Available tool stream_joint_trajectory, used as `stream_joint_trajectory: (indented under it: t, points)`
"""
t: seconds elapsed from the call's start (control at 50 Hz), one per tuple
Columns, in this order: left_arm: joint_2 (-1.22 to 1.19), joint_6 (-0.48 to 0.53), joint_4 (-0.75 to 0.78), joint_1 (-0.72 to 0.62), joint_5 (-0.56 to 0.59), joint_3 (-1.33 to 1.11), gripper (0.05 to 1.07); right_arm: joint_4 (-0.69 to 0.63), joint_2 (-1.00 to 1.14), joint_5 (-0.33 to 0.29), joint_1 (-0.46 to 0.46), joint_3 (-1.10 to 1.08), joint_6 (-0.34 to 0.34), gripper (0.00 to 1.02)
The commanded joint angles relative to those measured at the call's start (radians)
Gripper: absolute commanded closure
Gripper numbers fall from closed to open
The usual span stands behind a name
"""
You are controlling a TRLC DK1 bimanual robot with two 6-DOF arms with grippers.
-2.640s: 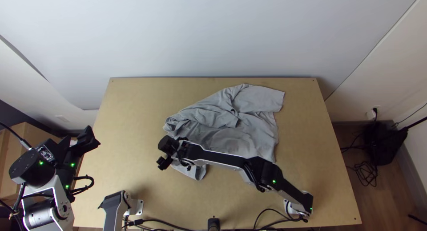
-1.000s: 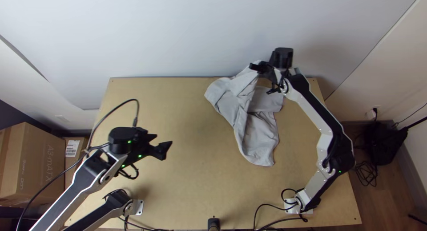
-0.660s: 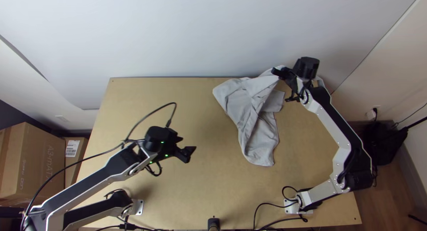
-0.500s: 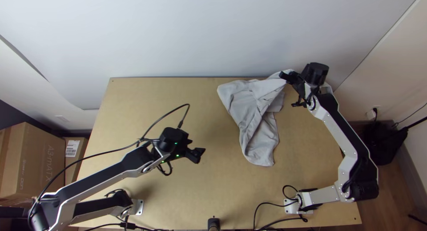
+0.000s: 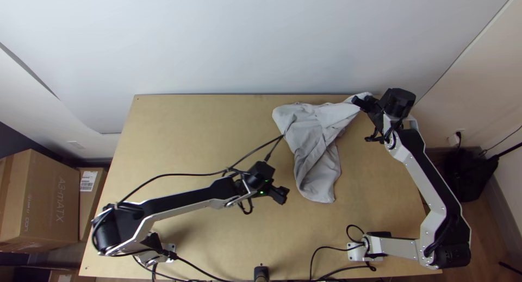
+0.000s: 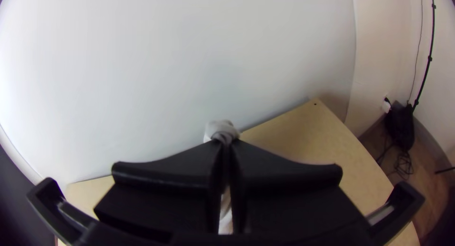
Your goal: Fold the t-shirt
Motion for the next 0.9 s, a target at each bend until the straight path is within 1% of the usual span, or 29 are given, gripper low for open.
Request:
stream_joint_trajectory:
  t: [0.0, 0.12, 0.18, 0.22, 0.48, 0.64, 0.66, 0.68, 0.7, 0.76, 0.8, 0.82, 0.88]
  points:
    - [0.082, -0.051, 0.032, -0.028, -0.022, 0.067, 0.11, 0.028, -0.052, 0.021, 0.005, -0.029, 0.017, 1.0]
    - [0.162, -0.073, 0.028, -0.042, -0.064, 0.132, 0.11, 0.028, -0.07, 0.031, 0.012, -0.047, 0.03, 1.0]
    - [0.191, -0.08, 0.031, -0.042, -0.076, 0.152, 0.21, 0.028, -0.083, 0.035, 0.017, -0.056, 0.03, 1.0]
    - [0.208, -0.086, 0.031, -0.042, -0.076, 0.168, 0.24, 0.028, -0.09, 0.038, 0.018, -0.061, 0.03, 1.0]
    - [0.343, -0.09, 0.029, -0.049, -0.076, 0.313, 0.24, 0.028, -0.132, 0.049, 0.028, -0.101, 0.03, 1.0]
    - [0.415, -0.071, -0.034, -0.065, -0.076, 0.402, 0.25, 0.026, -0.15, 0.055, 0.028, -0.108, 0.028, 1.0]
    - [0.423, -0.067, -0.049, -0.065, -0.076, 0.411, 0.28, 0.026, -0.152, 0.057, 0.028, -0.108, 0.028, 1.0]
    - [0.432, -0.062, -0.06, -0.066, -0.076, 0.42, 0.36, 0.026, -0.155, 0.057, 0.026, -0.108, 0.027, 1.0]
    - [0.439, -0.063, -0.072, -0.068, -0.077, 0.428, 0.46, 0.026, -0.156, 0.058, 0.023, -0.108, 0.027, 1.0]
    - [0.444, -0.073, -0.089, -0.066, -0.099, 0.437, 0.84, 0.025, -0.164, 0.058, 0.02, -0.108, 0.027, 1.0]
    - [0.439, -0.076, -0.094, -0.065, -0.102, 0.432, 1.0, 0.023, -0.168, 0.058, 0.014, -0.108, 0.027, 1.0]
    - [0.435, -0.077, -0.094, -0.065, -0.105, 0.426, 1.05, 0.023, -0.17, 0.058, 0.012, -0.108, 0.027, 1.0]
    - [0.416, -0.071, -0.097, -0.053, -0.105, 0.409, 1.04, 0.022, -0.173, 0.057, 0.0, -0.108, 0.027, 1.0]
